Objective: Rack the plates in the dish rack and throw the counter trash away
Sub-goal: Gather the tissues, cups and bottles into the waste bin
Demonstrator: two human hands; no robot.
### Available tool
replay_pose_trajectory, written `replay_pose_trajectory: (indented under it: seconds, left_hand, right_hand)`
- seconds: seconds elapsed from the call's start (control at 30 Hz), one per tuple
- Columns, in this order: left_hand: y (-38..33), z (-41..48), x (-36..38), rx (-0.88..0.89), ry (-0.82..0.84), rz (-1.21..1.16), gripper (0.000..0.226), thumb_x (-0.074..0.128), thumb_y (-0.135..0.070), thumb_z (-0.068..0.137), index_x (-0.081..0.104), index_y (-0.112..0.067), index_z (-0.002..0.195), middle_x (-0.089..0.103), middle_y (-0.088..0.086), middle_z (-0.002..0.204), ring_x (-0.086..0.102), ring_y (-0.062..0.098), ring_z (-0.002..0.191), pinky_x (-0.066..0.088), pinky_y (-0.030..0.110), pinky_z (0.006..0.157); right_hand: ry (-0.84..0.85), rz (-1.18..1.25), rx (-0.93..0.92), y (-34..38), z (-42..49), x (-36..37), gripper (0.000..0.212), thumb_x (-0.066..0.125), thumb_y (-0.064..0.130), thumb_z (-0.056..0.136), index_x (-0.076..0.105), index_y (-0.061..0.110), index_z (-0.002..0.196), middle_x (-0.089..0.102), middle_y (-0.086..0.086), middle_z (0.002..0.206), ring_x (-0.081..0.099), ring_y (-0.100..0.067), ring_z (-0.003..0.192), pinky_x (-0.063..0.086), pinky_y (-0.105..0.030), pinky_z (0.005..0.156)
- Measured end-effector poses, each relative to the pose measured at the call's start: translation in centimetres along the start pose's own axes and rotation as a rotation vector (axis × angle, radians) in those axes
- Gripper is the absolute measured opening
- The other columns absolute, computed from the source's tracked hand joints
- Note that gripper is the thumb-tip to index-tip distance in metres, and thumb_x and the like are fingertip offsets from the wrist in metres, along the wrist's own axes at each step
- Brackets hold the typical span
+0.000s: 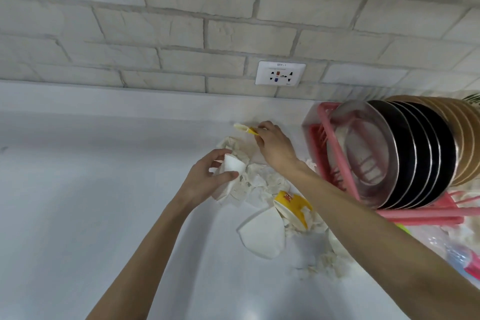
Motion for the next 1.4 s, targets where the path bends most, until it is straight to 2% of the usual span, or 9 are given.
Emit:
replay_pose_trajectory:
  seconds: [0.2, 0.3, 0.47, 0.6, 0.73, 0.93, 1.13, 1.27, 1.4]
  left_hand:
    - [-0.8, -1.2, 1.9, -0.152, 0.046, -0.718, 0.028, 0.045, -0.031, 0.095, 0.066, -0.014, 0.101, 0.063, 0.004, 0.080, 0.059, 0.019, 0.071, 0.043, 0.028, 0.060]
    - [0.5, -2.2, 3.2, -0.259, 0.047, -0.823, 0.025, 0.053, -0.037, 0.090, 0.066, -0.015, 0.089, 0.058, 0.005, 0.082, 0.054, 0.019, 0.073, 0.039, 0.030, 0.060]
    - [2.2, -4.1, 6.4, -0.363, 0.113, -0.668, 0.054, 0.053, -0.063, 0.092, 0.064, -0.018, 0.120, 0.066, -0.002, 0.092, 0.058, 0.012, 0.075, 0.044, 0.024, 0.058]
    - [1.7, -6.8, 10.0, -0.372, 0.231, -0.536, 0.048, 0.038, -0.052, 0.101, 0.064, -0.013, 0.111, 0.071, -0.004, 0.077, 0.066, 0.007, 0.062, 0.049, 0.019, 0.054]
    - [1.3, -8.8, 13.2, -0.326, 0.315, -0.451, 0.036, 0.056, -0.042, 0.095, 0.067, -0.018, 0.119, 0.074, 0.002, 0.108, 0.069, 0.019, 0.102, 0.052, 0.037, 0.090]
    - [-0.1, -12.4, 19.6, -0.229, 0.521, -0.356, 0.032, 0.074, -0.019, 0.082, 0.074, -0.024, 0.114, 0.071, 0.010, 0.117, 0.066, 0.022, 0.104, 0.049, 0.036, 0.095]
    - [0.0, -17.7, 27.1, -0.234, 0.668, -0.192, 0.034, 0.061, -0.029, 0.081, 0.073, -0.022, 0.112, 0.066, 0.010, 0.099, 0.062, 0.021, 0.090, 0.051, 0.026, 0.076]
    - [0.5, -21.0, 31.1, -0.111, 0.700, 0.045, 0.035, 0.063, -0.047, 0.082, 0.071, -0.039, 0.114, 0.069, -0.008, 0.117, 0.063, 0.015, 0.111, 0.047, 0.037, 0.098]
    - [-0.3, -24.2, 34.7, -0.024, 0.626, 0.048, 0.021, 0.068, -0.032, 0.089, 0.074, -0.034, 0.109, 0.075, -0.009, 0.108, 0.068, 0.014, 0.105, 0.053, 0.032, 0.092]
  right_hand:
    - [-0.098, 0.182, 0.069, 1.2, -7.2, -4.1, 0.026, 0.046, 0.029, 0.100, 0.064, 0.012, 0.091, 0.060, -0.001, 0.095, 0.059, -0.026, 0.084, 0.042, -0.033, 0.064]
    - [-0.134, 0.250, 0.083, 1.4, -11.3, -5.4, 0.025, 0.048, 0.027, 0.098, 0.063, 0.013, 0.085, 0.052, 0.005, 0.082, 0.053, -0.021, 0.073, 0.042, -0.034, 0.061]
    - [-0.212, 0.338, 0.167, 0.7, -18.2, -6.7, 0.025, 0.047, 0.028, 0.095, 0.058, 0.012, 0.080, 0.050, 0.006, 0.079, 0.050, -0.019, 0.068, 0.046, -0.040, 0.062]
    - [-0.295, 0.410, 0.258, -0.5, -23.7, -8.6, 0.023, 0.052, 0.019, 0.094, 0.050, 0.016, 0.072, 0.046, 0.007, 0.072, 0.045, -0.016, 0.065, 0.044, -0.041, 0.062]
    - [-0.326, 0.434, 0.379, -2.0, -29.9, -9.9, 0.017, 0.052, 0.021, 0.095, 0.059, 0.016, 0.081, 0.054, 0.006, 0.077, 0.047, -0.011, 0.067, 0.044, -0.033, 0.064]
    - [-0.345, 0.483, 0.574, -4.5, -40.0, -10.4, 0.020, 0.055, 0.018, 0.097, 0.057, 0.024, 0.078, 0.054, 0.009, 0.078, 0.054, -0.013, 0.069, 0.038, -0.016, 0.060]
    - [-0.372, 0.466, 0.739, -6.9, -49.7, -11.0, 0.021, 0.056, 0.019, 0.096, 0.055, 0.031, 0.079, 0.056, 0.011, 0.079, 0.056, -0.011, 0.069, 0.039, -0.018, 0.059]
    - [-0.401, 0.454, 0.808, -8.0, -55.8, -11.8, 0.024, 0.055, 0.018, 0.096, 0.054, 0.023, 0.072, 0.054, 0.006, 0.071, 0.052, -0.013, 0.065, 0.043, -0.033, 0.061]
    - [-0.406, 0.474, 0.872, -9.2, -61.2, -11.6, 0.021, 0.052, 0.023, 0.096, 0.057, 0.020, 0.077, 0.055, 0.004, 0.073, 0.055, -0.015, 0.067, 0.046, -0.039, 0.064]
Point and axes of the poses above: each hand's wrist, its own z-axis towards the middle knuckle, its own x-axis out of the palm, y = z × x, the point moved 8 cm from there along z, towards the middle knuckle
